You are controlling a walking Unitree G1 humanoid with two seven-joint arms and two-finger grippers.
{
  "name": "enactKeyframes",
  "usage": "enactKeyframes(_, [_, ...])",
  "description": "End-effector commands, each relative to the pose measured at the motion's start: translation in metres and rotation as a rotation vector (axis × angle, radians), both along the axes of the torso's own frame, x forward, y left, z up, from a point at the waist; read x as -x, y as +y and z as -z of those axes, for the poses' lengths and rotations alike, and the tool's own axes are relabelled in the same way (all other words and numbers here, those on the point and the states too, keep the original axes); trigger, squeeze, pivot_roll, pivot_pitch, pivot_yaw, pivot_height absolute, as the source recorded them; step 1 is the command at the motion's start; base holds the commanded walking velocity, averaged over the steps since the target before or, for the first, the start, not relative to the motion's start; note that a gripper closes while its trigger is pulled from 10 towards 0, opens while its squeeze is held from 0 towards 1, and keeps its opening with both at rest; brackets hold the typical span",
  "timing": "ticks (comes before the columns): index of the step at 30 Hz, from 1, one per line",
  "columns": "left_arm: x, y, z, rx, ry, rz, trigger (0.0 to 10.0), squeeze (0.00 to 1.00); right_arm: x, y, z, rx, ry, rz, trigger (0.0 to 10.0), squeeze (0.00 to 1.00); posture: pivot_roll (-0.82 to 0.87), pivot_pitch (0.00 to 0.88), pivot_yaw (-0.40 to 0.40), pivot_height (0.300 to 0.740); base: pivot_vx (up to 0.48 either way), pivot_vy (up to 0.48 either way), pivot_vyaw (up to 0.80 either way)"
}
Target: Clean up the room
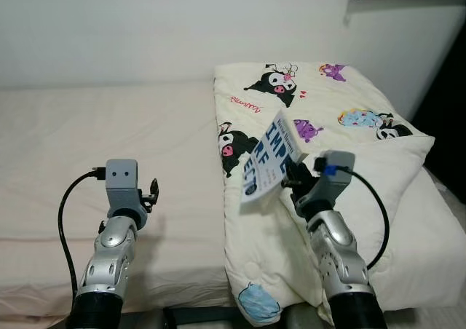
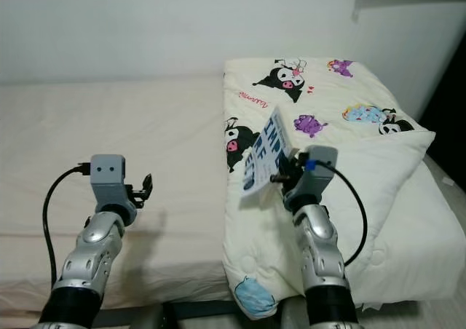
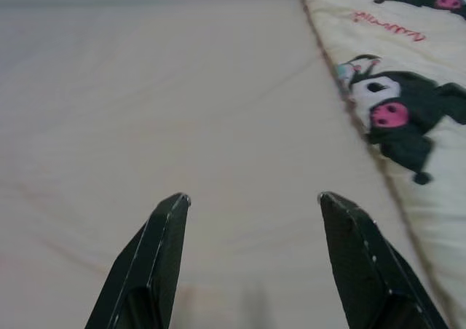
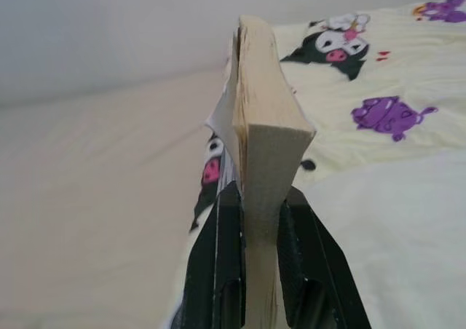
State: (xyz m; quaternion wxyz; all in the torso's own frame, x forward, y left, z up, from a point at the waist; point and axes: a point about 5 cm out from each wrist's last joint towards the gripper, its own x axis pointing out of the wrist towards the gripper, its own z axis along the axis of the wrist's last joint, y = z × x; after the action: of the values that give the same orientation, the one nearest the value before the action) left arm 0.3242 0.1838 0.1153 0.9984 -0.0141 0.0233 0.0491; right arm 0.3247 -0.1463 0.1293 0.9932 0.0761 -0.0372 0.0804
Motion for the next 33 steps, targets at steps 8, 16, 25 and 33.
enactKeyframes(8, [-0.001,-0.021,-0.010,0.074,-0.063,0.041,10.0,0.00,0.002,0.009,-0.020,0.052,-0.121,0.015,10.0,0.00,-0.01,0.000,-0.030,0.559,0.000,0.000,0.00])
enactKeyframes(16, [-0.002,-0.029,-0.015,0.064,-0.084,0.083,10.0,0.00,0.003,0.008,-0.014,0.075,-0.104,0.023,10.0,0.00,-0.01,0.000,-0.029,0.579,0.000,0.000,0.00])
enactKeyframes(25, [-0.002,-0.035,-0.017,0.043,-0.083,0.121,10.0,0.00,0.007,0.008,-0.006,0.054,-0.068,0.033,10.0,0.00,-0.01,0.000,-0.024,0.604,0.000,0.000,0.00])
enactKeyframes(33, [-0.001,-0.039,-0.017,-0.005,-0.093,0.144,10.0,0.00,0.007,0.008,-0.002,0.053,-0.049,0.038,10.0,0.00,-0.01,0.000,-0.028,0.639,0.000,0.000,0.00])
